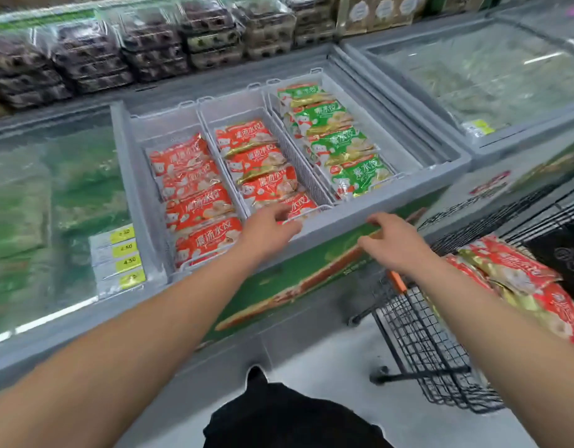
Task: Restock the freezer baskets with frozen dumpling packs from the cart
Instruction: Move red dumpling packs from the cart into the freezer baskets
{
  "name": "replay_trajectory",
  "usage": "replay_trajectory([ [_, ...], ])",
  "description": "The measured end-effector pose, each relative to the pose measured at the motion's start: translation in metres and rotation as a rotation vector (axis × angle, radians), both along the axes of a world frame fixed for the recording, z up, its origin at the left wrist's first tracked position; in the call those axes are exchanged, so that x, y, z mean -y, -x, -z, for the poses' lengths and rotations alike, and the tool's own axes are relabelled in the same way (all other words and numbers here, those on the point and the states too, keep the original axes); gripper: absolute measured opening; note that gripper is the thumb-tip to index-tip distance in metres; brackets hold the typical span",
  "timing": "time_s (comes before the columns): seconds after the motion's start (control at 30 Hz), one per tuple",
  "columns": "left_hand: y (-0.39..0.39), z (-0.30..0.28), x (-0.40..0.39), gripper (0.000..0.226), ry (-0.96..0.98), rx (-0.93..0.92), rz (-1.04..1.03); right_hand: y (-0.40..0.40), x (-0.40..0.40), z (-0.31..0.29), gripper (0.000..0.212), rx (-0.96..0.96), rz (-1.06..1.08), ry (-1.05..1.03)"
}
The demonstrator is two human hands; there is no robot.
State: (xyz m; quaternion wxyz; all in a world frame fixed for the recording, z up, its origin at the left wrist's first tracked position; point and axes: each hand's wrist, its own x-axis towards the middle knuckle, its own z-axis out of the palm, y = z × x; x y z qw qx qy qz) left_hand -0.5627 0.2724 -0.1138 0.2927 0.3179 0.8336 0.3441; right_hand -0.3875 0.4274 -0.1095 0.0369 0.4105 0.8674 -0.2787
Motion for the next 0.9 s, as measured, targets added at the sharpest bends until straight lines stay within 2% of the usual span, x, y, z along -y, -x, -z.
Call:
replay_trajectory([
  [0.3,-0.15,0.021,-0.084,0.052,0.035,0.007,0.103,-0.178,-0.054,0.028,0.053,-0.019,0.165,0.042],
  [0.43,-0.213,0.033,-0.123,0.047,0.057,0.035,0.137,-0.251,-0.077,0.039,0.051,-0.005,0.24,0.122],
  [0.6,-0.261,0.056,-0.16,0.048,0.11,0.136,0.19,-0.301,-0.108,0.057,0.05,0.05,0.332,0.2],
  [0.9,-0.291,0.11,-0.254,0.045,0.204,0.269,0.267,-0.33,-0.178,0.096,0.048,0.169,0.412,0.265],
])
